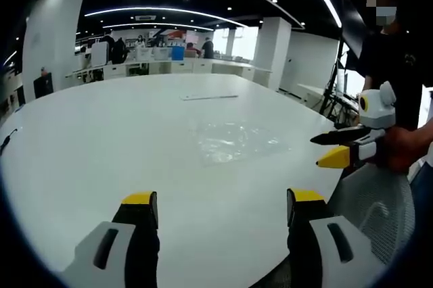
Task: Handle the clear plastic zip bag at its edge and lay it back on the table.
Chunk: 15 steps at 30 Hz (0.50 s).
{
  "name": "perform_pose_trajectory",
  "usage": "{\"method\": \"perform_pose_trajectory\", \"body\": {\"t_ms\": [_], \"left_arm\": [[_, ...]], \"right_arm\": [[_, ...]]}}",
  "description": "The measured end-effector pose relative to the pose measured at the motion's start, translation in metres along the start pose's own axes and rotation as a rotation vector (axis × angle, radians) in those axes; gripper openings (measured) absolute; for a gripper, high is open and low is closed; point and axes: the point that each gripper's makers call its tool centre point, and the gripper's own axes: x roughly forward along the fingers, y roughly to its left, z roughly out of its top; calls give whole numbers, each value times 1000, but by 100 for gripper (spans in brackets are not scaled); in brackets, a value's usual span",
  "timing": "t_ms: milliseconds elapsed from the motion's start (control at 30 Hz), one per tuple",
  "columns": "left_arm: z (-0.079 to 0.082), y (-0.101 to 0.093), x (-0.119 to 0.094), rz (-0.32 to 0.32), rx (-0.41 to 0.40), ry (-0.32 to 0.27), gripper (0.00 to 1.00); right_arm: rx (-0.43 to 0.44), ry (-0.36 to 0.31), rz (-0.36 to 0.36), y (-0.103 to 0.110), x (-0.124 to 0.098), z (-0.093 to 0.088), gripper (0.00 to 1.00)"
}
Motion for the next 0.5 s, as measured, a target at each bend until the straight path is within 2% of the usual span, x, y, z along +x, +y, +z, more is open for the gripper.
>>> {"method": "perform_pose_trajectory", "body": {"t_ms": [500], "left_arm": [[1,6,-2,16,-15,-12,76]], "right_arm": [[-48,-6,37,-1,31,25,88]]}}
